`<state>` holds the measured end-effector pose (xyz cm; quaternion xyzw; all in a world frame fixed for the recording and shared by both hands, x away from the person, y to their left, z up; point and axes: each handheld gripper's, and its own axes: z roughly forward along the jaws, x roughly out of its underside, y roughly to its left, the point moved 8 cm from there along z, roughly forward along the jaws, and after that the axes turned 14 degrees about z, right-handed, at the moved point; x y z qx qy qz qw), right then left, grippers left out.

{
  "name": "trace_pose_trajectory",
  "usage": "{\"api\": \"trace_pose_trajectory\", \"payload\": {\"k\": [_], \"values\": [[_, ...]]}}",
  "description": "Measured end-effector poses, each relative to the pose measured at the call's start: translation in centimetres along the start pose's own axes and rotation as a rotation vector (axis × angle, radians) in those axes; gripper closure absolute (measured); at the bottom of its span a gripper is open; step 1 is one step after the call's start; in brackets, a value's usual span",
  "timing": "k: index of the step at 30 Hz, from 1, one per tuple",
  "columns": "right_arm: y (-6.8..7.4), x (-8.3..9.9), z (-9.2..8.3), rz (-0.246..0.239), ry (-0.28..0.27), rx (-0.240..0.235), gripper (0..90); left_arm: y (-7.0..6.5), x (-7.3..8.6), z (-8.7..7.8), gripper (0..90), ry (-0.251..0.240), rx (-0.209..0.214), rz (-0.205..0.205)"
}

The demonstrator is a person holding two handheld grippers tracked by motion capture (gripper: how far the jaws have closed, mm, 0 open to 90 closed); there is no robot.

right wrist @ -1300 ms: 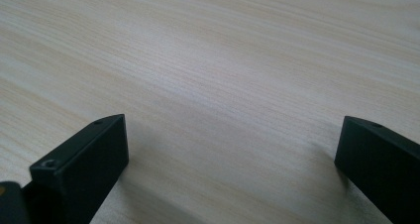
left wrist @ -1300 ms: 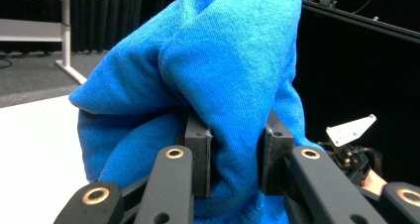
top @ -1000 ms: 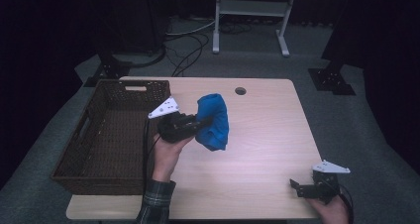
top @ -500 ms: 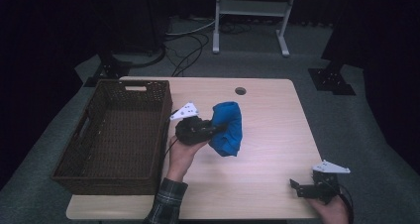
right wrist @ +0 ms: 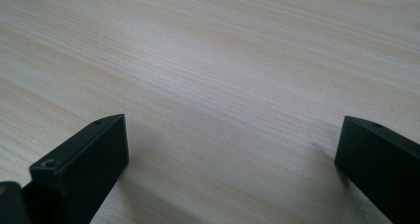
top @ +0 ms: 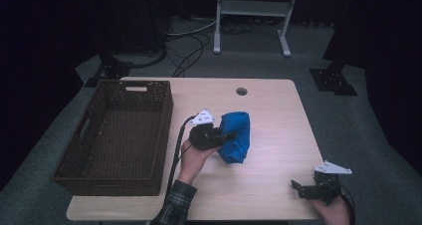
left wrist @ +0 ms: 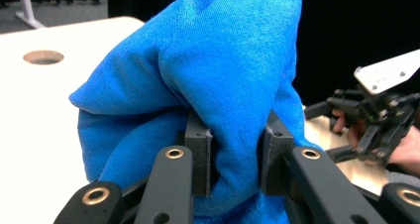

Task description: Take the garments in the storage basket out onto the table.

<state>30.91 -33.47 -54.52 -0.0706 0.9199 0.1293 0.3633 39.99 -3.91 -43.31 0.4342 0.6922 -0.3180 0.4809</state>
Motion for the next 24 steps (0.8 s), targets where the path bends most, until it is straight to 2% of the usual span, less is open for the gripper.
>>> {"api": "trace_pose_trajectory", "payload": {"k": [9, 24], "values": [[0.0, 0.0, 0.0, 0.0, 0.0, 0.0, 0.0, 0.3, 1.6, 1.9, 72.1, 0.085, -0.007, 0.006], [0.0, 0.0, 0.0, 0.001, -0.001, -0.001, 0.0, 0.3, 3.2, 5.3, 72.0, 0.184, -0.023, 0.046]]}}
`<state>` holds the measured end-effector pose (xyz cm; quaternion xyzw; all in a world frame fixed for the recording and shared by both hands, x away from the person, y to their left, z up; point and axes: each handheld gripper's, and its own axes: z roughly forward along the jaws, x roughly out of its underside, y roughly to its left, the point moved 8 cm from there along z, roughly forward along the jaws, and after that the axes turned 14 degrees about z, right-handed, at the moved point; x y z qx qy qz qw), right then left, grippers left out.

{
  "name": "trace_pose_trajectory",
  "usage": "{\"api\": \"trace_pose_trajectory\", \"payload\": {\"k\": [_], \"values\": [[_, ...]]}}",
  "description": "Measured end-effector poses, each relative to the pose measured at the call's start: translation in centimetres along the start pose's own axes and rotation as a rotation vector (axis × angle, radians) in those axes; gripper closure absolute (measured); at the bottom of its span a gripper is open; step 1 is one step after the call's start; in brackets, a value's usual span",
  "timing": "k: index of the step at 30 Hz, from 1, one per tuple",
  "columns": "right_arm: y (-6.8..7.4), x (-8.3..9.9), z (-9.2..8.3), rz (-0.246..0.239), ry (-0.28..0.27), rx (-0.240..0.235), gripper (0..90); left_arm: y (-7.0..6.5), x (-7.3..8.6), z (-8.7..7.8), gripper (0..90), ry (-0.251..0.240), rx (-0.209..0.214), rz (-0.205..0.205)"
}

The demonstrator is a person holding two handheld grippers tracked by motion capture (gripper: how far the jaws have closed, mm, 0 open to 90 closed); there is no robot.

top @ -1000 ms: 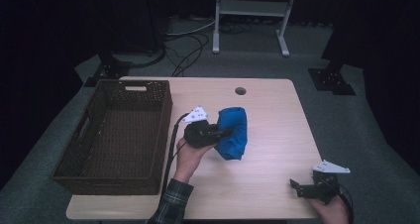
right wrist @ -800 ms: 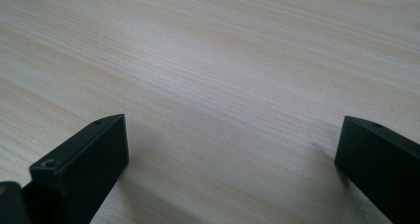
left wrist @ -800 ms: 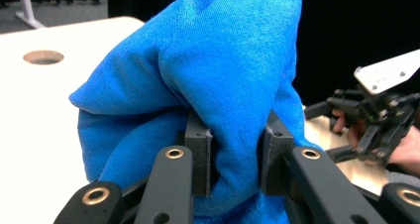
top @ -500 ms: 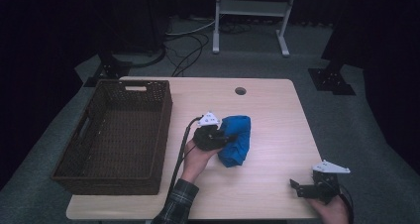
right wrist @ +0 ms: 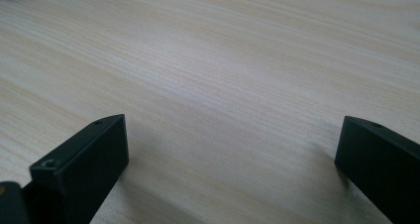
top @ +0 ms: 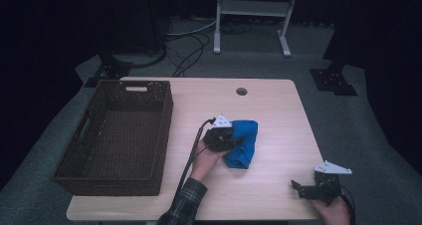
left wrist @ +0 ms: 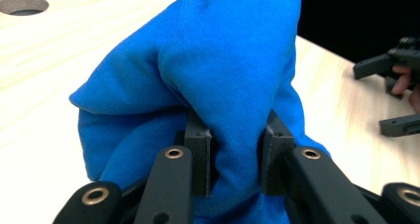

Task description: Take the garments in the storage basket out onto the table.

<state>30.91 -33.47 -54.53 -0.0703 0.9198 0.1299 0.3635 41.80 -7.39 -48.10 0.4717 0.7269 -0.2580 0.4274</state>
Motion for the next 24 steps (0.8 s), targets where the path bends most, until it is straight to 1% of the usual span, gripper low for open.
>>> {"api": "trace_pose_trajectory", "payload": {"k": [6, 16, 20, 24], "values": [[0.0, 0.0, 0.0, -0.002, 0.002, -0.001, 0.0, -0.1, 0.4, 0.9, 71.5, 0.029, -0.008, 0.011], [0.0, 0.0, 0.0, -0.002, 0.002, -0.001, 0.0, 0.1, 0.8, 2.1, 67.4, 0.061, -0.058, 0.028], [0.0, 0.0, 0.0, -0.004, 0.001, -0.001, 0.0, 0.2, 0.9, 2.8, 66.9, 0.067, -0.07, 0.031], [0.0, 0.0, 0.0, -0.004, 0.001, 0.0, 0.0, 0.4, 1.0, 3.5, 66.1, 0.067, -0.071, 0.033]]}}
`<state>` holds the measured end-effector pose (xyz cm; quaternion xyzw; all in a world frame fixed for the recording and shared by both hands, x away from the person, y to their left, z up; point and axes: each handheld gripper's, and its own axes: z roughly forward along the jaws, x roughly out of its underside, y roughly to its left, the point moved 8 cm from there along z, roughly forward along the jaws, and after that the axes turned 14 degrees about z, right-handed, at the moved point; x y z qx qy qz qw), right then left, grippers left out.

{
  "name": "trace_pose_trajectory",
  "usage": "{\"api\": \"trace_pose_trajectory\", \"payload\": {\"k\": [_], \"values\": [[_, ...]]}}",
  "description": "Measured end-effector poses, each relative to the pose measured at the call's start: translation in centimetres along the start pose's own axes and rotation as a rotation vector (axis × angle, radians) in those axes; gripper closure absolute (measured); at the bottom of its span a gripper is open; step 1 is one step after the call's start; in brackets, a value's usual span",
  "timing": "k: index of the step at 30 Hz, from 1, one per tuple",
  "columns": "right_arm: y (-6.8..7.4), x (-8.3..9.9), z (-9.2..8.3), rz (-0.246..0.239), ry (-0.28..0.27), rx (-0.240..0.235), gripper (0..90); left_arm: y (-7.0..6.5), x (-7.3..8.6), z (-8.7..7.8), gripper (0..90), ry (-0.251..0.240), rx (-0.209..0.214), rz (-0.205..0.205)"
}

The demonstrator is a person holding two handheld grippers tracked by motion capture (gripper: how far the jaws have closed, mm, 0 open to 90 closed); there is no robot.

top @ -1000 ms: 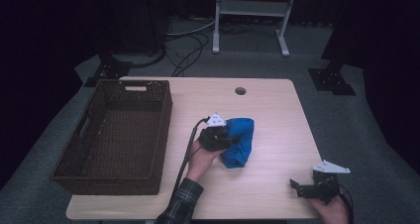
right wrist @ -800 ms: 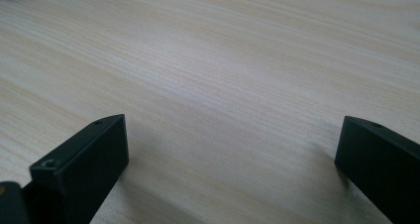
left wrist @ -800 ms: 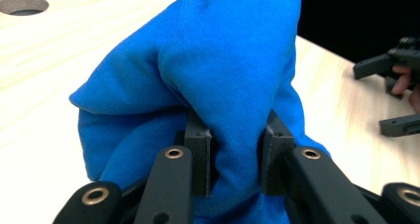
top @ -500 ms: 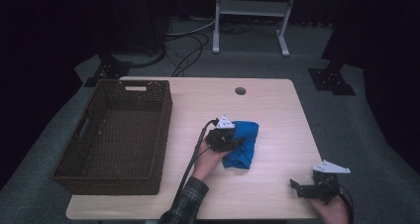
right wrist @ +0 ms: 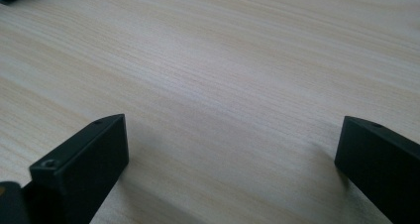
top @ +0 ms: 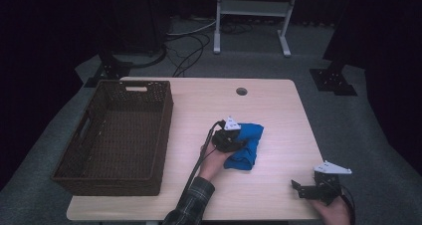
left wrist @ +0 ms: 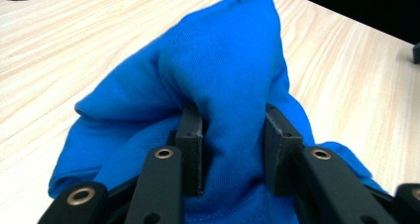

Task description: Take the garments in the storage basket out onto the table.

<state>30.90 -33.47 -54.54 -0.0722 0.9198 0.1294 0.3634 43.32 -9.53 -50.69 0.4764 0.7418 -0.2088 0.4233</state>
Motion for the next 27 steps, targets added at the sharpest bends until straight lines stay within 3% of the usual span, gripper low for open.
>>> {"api": "trace_pose_trajectory", "payload": {"k": [13, 27], "values": [[0.03, 0.02, 0.0, -0.001, 0.001, -0.001, 0.0, 0.1, 0.41, 1.05, 57.5, -0.037, -0.019, -0.006], [0.03, 0.03, 0.0, -0.001, 0.001, -0.001, 0.0, -0.1, 0.14, 0.86, 29.3, -0.093, -0.036, 0.008]]}}
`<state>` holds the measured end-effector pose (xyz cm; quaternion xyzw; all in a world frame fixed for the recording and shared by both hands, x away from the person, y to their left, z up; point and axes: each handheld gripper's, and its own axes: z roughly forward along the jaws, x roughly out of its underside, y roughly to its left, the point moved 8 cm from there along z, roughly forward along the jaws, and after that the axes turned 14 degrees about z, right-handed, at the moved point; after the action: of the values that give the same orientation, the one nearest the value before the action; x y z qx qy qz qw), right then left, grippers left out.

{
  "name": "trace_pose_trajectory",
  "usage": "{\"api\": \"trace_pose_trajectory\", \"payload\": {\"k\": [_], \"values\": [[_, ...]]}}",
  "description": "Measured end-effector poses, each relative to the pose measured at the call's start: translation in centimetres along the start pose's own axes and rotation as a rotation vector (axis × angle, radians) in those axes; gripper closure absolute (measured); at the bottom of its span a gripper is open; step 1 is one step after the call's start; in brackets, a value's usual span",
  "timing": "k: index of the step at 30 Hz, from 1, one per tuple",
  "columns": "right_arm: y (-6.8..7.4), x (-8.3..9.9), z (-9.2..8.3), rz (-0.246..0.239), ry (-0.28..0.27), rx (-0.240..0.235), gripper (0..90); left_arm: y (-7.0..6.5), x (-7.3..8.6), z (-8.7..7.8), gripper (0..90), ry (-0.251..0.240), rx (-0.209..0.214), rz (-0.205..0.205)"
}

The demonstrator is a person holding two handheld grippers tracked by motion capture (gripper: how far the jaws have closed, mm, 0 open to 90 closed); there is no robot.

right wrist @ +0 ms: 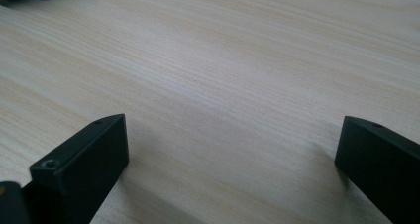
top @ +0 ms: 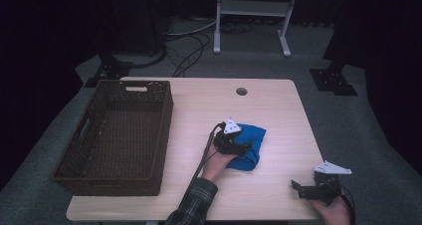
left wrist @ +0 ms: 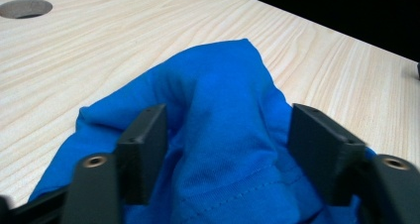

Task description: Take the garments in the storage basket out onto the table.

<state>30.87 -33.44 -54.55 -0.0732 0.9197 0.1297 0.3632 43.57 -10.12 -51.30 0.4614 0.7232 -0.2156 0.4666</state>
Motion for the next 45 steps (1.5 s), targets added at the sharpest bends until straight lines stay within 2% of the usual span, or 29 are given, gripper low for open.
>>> {"api": "trace_pose_trajectory", "payload": {"k": [3, 6, 9, 13, 18, 25, 29, 37, 43, 45], "values": [[0.0, 0.0, 0.0, -0.001, 0.0, -0.001, 0.0, 0.1, -0.2, -0.1, 17.2, -0.015, -0.024, 0.01], [0.0, 0.0, 0.0, -0.003, 0.001, -0.003, 0.0, 0.1, -0.1, -0.2, 5.0, -0.01, -0.037, 0.01], [0.0, 0.0, 0.0, -0.004, 0.001, -0.003, 0.0, 0.1, -0.1, -0.5, 1.2, -0.011, -0.049, 0.03], [0.0, 0.0, 0.0, -0.004, 0.001, -0.003, 0.0, 0.4, 0.0, -1.5, 0.8, -0.036, -0.067, 0.038], [0.0, 0.0, 0.0, -0.004, 0.001, -0.003, 0.0, 0.9, 0.6, -2.9, 0.1, -0.052, -0.094, 0.023], [0.0, 0.0, 0.0, -0.004, 0.002, -0.003, 0.0, 0.6, 1.4, -4.3, 0.1, -0.062, -0.106, 0.028], [0.0, 0.0, 0.0, -0.004, 0.002, -0.003, 0.0, 0.7, 1.7, -5.1, 0.1, -0.066, -0.116, 0.01], [0.0, 0.0, 0.0, -0.004, 0.001, -0.003, 0.0, 0.8, 3.1, -6.5, 0.1, -0.032, -0.131, -0.012], [0.1, -0.1, 0.1, -0.004, 0.003, -0.005, 0.0, 0.8, 4.2, -7.0, 0.1, 0.019, -0.131, -0.028], [0.1, -0.2, 0.2, -0.005, 0.003, -0.005, 0.0, 0.8, 4.3, -7.1, 0.1, 0.023, -0.138, -0.027]]}}
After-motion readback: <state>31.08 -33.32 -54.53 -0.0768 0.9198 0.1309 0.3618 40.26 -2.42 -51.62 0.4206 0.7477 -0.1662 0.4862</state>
